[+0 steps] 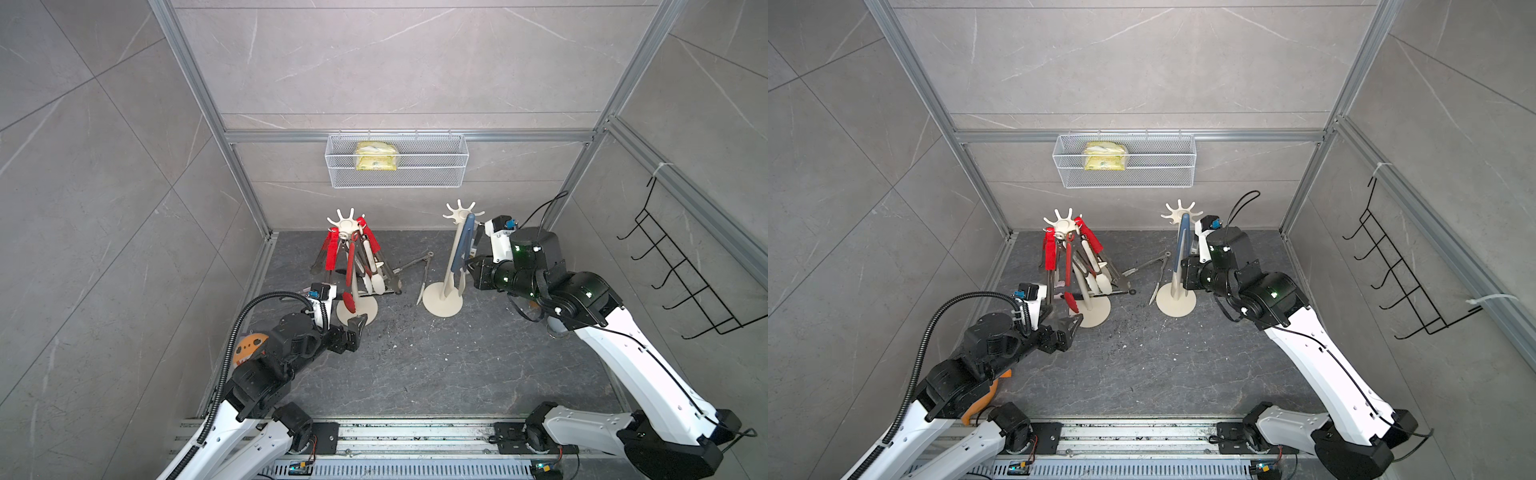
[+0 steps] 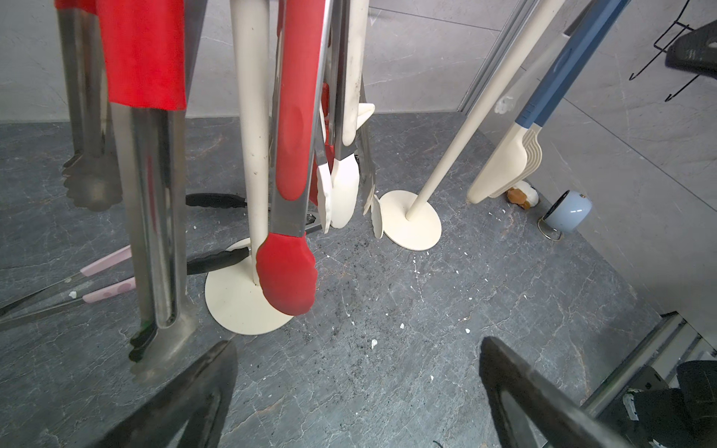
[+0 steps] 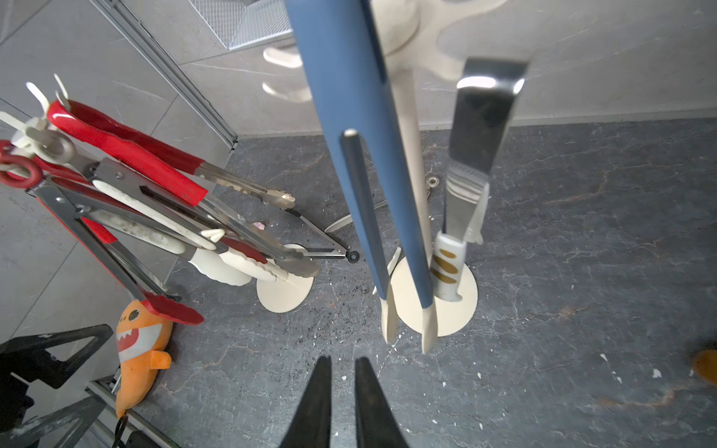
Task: Hang food tongs on kitchen utensil racks
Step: Hang the food tongs on the rack, then adjust the food tongs at the rack.
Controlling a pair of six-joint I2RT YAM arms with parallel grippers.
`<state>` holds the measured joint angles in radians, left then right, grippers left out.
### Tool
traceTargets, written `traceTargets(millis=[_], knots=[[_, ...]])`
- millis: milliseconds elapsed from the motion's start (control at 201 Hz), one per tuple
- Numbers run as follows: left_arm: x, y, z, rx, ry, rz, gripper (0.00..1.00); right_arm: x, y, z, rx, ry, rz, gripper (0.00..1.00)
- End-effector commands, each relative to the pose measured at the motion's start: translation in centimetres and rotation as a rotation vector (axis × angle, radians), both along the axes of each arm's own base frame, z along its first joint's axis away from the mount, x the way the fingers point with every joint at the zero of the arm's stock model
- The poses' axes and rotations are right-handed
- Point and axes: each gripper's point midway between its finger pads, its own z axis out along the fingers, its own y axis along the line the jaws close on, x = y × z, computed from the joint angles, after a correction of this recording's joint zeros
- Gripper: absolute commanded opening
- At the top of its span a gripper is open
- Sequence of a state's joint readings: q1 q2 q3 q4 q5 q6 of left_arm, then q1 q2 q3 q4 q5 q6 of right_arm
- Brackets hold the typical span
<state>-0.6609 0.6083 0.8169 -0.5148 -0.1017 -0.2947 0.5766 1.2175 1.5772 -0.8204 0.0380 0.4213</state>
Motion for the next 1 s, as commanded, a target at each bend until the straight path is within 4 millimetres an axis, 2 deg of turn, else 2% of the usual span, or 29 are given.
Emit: traceTargets(millis=[0, 254, 568, 762, 996], knots=[[0.2, -0.3, 3.0, -0.048, -0.066, -0.012, 0.99, 0.2, 0.2, 2.5, 0.047, -0.038, 0.033, 0.12], [0.0, -0.2, 3.0, -0.05, -0.062, -0.011, 0.99, 2.5, 0.9, 5.0, 0.134, -0.052, 0.059, 0.04], [0.0, 0.1, 2.9, -0.05, -0.065, 0.001, 0.99, 4.4, 1.0, 6.0, 0.154, -0.074, 0.053, 0.02], [0.0, 0.2, 3.0, -0.047, -0.071, 0.002, 0.99, 5.1, 0.2, 6.7, 0.147, -0.097, 0.029, 0.02], [0.1, 0.1, 2.7, -0.04, -0.067, 0.003, 0.99, 6.4, -0.2, 6.5, 0.14, -0.099, 0.016, 0.01]])
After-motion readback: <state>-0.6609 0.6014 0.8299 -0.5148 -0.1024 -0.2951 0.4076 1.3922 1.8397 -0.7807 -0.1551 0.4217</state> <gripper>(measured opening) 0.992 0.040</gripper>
